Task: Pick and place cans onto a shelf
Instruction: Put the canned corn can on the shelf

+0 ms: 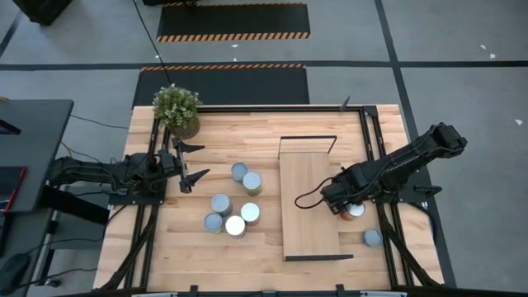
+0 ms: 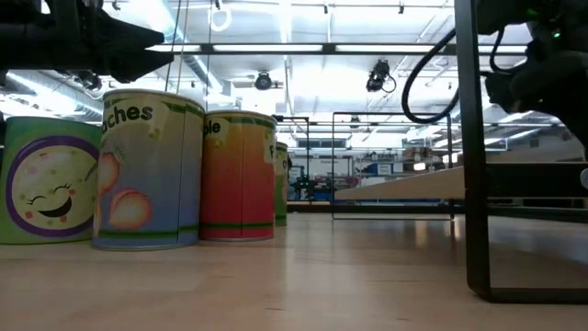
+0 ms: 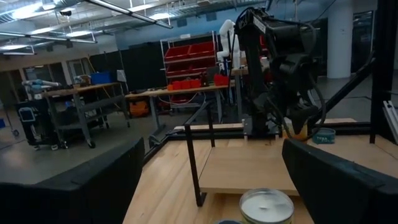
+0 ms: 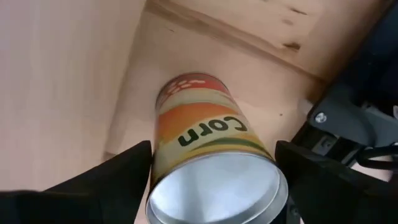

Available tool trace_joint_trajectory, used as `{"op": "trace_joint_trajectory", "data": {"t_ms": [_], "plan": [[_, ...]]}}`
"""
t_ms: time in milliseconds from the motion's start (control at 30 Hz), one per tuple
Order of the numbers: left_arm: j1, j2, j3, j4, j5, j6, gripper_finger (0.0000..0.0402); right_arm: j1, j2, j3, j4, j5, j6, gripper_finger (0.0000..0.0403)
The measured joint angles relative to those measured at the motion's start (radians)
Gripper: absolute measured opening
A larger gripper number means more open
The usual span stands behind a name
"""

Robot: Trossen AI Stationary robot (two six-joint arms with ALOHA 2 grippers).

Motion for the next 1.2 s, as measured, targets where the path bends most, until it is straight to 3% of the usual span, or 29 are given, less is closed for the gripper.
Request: {"op": "trace_joint_trajectory", "data": {"t_ms": [433, 733, 1000, 1200], "plan": [[0.000, 0.000, 0.000, -0.004, 0.000, 0.000, 0.0386, 0.022, 0.000, -0.079, 0.093, -0.109, -0.006, 0.0348], [0.000, 0.000, 0.000, -0.004, 0.000, 0.000, 0.0386, 0.021, 0.000, -0.080, 0.099, -0.125, -0.038, 0.0346], [0.000, 0.000, 0.000, -0.004, 0.000, 0.000, 0.0386, 0.021, 0.000, -0.080, 0.099, -0.152, -0.056, 0.0303], [0.000, 0.000, 0.000, -0.003, 0.000, -0.001, 0.0386, -0.011, 0.000, -0.038, 0.097, -0.169, -0.100, 0.0310]]}}
